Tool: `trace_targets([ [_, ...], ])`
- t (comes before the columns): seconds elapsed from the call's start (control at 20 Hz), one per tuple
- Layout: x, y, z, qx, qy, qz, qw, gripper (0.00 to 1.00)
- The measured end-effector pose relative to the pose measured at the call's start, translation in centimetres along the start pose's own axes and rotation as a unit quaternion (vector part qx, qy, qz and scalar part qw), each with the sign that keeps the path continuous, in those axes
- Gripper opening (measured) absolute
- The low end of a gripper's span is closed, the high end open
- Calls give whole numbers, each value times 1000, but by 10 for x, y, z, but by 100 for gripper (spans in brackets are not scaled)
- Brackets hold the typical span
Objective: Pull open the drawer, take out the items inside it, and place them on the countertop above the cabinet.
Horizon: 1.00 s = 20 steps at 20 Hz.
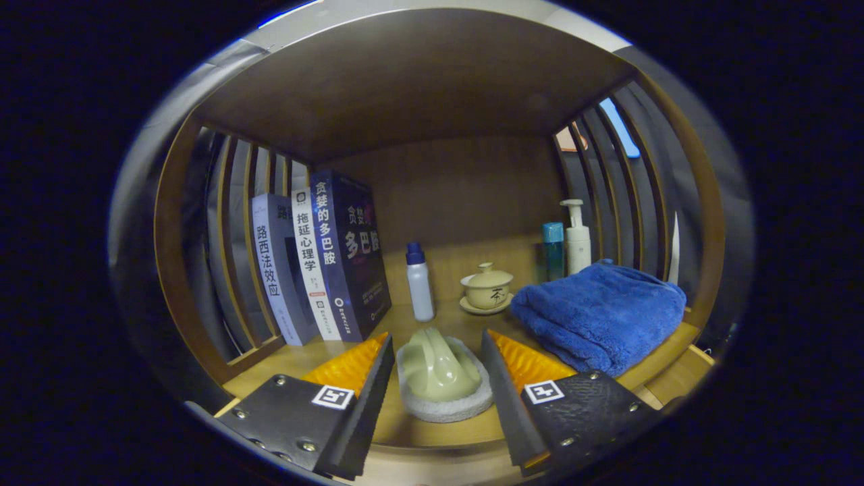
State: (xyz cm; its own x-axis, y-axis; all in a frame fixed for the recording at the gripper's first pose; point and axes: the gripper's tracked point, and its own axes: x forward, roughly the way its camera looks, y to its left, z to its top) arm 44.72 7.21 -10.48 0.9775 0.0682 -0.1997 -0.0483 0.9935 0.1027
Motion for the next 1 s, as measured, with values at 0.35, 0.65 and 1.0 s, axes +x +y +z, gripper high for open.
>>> trace_targets([
  [0.35, 1, -8, -2, 6, 2, -14, 1000, 88],
  [0.65, -2, -5, 5, 15, -14, -4, 1000, 98],
  [1.0, -15, 3, 37, 33, -71, 21, 997, 98],
])
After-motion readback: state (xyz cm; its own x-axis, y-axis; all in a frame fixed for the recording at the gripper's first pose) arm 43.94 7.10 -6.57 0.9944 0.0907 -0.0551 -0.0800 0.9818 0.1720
